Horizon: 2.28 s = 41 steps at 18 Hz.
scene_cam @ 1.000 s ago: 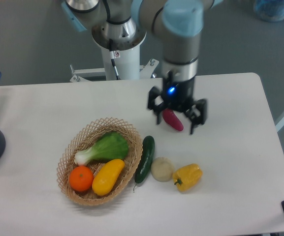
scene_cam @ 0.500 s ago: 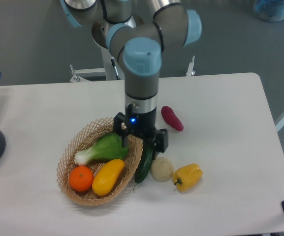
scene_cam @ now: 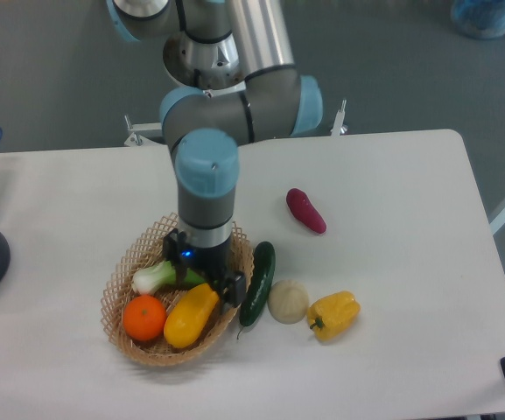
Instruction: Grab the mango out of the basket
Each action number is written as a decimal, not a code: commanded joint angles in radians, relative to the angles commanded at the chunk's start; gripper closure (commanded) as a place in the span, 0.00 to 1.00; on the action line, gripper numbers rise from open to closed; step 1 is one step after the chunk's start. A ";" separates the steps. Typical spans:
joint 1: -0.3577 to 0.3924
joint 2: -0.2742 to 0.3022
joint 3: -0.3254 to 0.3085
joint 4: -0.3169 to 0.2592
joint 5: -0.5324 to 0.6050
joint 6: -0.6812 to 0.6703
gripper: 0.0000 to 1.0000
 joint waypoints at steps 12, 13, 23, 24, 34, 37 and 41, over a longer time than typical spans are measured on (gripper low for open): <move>-0.015 -0.069 0.008 0.012 -0.002 -0.066 0.00; -0.017 -0.072 0.008 0.012 -0.002 -0.075 0.00; -0.021 -0.106 0.008 0.040 0.003 -0.123 0.00; -0.021 -0.107 0.009 0.040 0.005 -0.123 0.00; -0.020 -0.115 0.009 0.040 0.008 -0.123 0.37; -0.020 -0.109 0.008 0.038 0.009 -0.124 0.63; -0.020 -0.097 0.008 0.038 0.006 -0.123 0.66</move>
